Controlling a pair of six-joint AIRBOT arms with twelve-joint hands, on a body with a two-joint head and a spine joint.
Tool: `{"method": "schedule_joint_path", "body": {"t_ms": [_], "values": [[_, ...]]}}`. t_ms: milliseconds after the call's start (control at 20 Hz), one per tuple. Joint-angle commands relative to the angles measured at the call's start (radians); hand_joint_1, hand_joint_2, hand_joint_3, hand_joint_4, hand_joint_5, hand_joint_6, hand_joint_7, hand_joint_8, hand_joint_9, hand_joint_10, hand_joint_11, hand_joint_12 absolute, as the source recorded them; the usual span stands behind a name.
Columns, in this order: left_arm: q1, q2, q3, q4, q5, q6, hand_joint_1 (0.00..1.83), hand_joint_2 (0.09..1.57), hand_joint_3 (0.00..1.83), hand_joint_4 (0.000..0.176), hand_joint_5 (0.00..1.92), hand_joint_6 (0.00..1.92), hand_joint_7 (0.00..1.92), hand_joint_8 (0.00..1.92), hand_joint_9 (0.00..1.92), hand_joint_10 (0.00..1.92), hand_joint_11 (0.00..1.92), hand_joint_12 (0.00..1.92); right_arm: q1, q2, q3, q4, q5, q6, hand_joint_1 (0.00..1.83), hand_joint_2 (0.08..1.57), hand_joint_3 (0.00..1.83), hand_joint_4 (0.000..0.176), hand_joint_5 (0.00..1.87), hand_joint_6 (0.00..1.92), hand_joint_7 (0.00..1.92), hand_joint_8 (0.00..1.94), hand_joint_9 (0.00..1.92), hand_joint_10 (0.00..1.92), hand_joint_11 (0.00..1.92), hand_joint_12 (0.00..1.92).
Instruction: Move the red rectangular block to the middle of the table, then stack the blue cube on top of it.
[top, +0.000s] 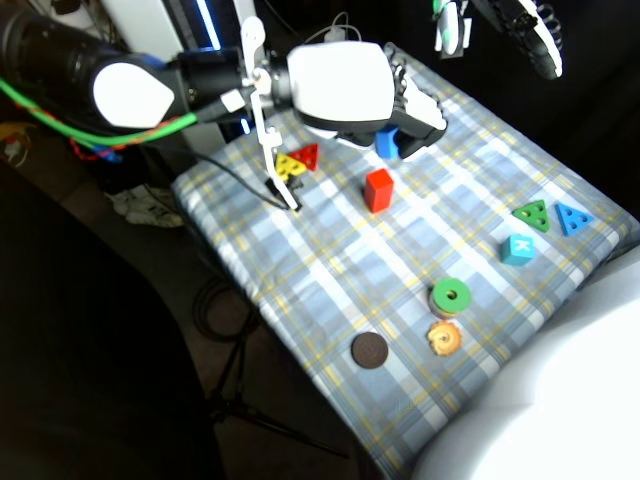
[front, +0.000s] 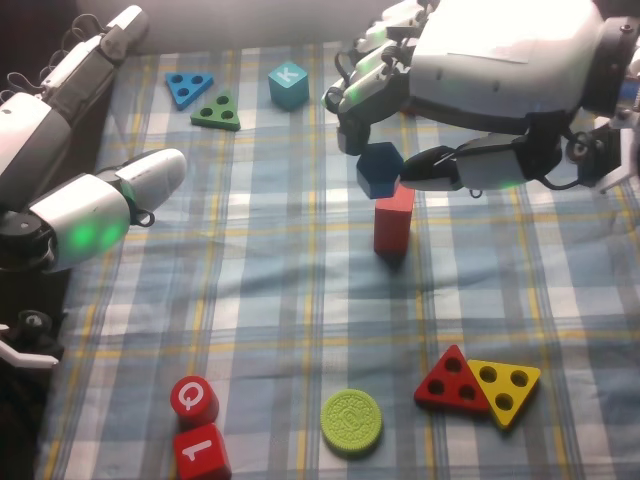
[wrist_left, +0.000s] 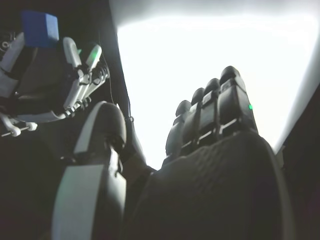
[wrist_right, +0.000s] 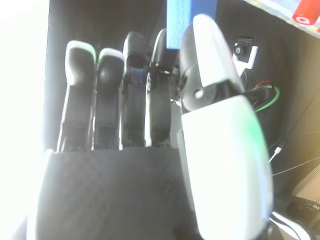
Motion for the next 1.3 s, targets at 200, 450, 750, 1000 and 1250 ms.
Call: {"method": "schedule_joint_path", "body": {"t_ms": [200,450,750,1000,1250], "values": [[-0.003,-0.005,0.006,0.027,-0.119,-0.010,0.70,1.35,0.00,0.047,0.03,0.00,0.00,0.00,0.00,0.00,0.00,0.00,-0.005,0.004,0.000,0.045,0.102,-0.004,1.19,1.27,0.00,0.000,0.76,1.11,0.68,1.76,0.63,1.92,0.61,1.92],[-0.003,-0.006,0.007,0.026,-0.119,-0.010,0.72,1.34,0.00,0.062,0.01,0.00,0.00,0.00,0.00,0.00,0.00,0.00,-0.009,0.004,0.009,0.049,0.088,-0.004,1.20,1.24,0.00,0.000,0.78,1.07,0.74,1.66,0.68,1.91,0.69,1.92],[-0.003,-0.007,0.006,0.025,-0.118,-0.011,0.71,1.34,0.00,0.079,0.00,0.00,0.00,0.00,0.00,0.00,0.00,0.00,-0.011,0.003,0.025,0.063,0.073,-0.004,1.20,1.24,0.00,0.000,0.82,1.03,0.72,1.66,0.60,1.87,0.60,1.92],[-0.003,-0.007,0.006,0.025,-0.119,-0.012,0.71,1.35,0.00,0.072,0.00,0.00,0.00,0.00,0.00,0.00,0.00,0.00,-0.013,0.003,0.032,0.072,0.069,-0.004,1.19,1.26,0.00,0.000,0.80,1.07,0.69,1.72,0.56,1.92,0.58,1.92],[-0.003,-0.008,0.007,0.025,-0.119,-0.012,0.73,1.34,0.00,0.079,0.00,0.00,0.00,0.00,0.00,0.00,0.00,0.00,-0.020,0.000,0.037,0.079,0.069,-0.004,1.12,1.19,0.00,0.000,0.84,1.21,0.70,1.94,0.75,1.92,0.90,1.92]]}}
